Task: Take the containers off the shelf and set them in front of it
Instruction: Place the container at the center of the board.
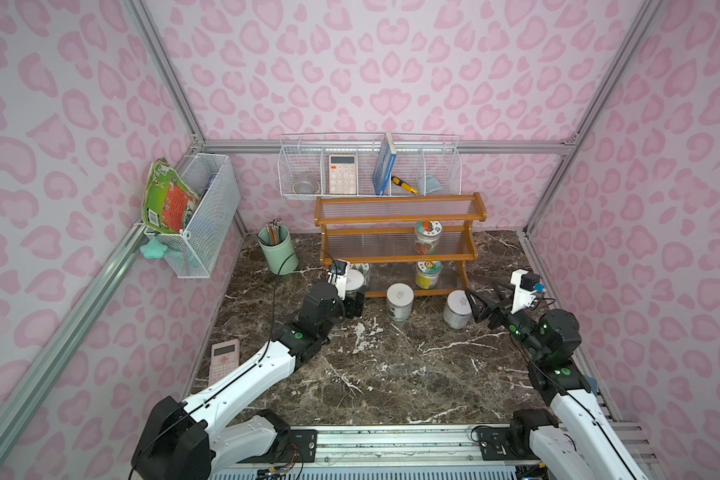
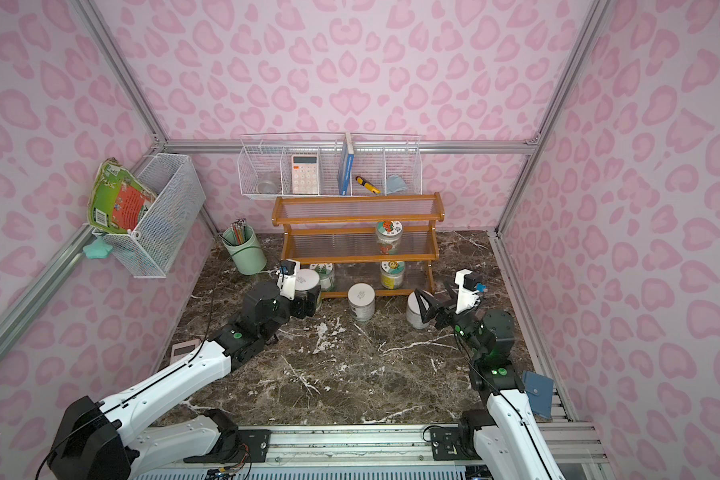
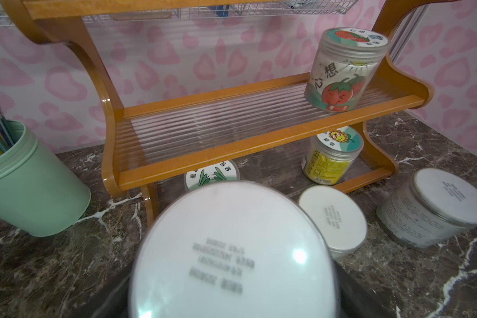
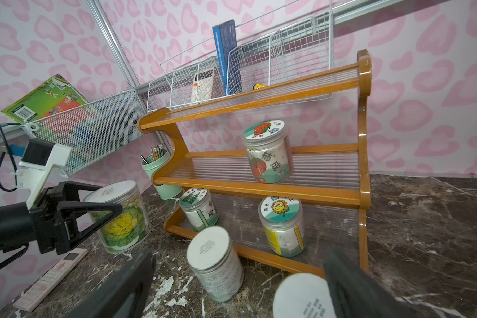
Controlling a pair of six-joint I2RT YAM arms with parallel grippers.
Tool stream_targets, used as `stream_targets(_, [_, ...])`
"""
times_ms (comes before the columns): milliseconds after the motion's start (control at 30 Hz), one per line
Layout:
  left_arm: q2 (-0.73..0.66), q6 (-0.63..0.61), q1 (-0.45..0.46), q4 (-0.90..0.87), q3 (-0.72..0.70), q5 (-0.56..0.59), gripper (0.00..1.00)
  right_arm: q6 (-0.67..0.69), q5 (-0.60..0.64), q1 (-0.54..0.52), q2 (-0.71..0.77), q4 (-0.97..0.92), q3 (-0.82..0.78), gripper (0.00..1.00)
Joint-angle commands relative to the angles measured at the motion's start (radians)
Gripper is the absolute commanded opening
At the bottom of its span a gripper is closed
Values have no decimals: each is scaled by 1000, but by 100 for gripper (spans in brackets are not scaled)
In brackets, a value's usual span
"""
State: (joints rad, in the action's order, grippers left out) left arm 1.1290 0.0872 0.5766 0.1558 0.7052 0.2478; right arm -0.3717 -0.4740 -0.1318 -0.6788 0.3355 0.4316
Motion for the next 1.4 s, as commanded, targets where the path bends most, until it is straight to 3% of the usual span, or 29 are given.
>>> stream_targets(0, [-12,38,2,38,-41,36,82,7,6,-16,-10,25,1,99])
stream_targets(467, [120,119,-15,242,-158,173,81,22,13,-42,-29,34,6,99])
stream_targets(867, [195,131,-104,370,-204,128,82,32,21,-43,-13,17,5,99])
stream_targets(1367, [317,99,-107,480,-208,154,84,40,31,-50,-12,8,3,99])
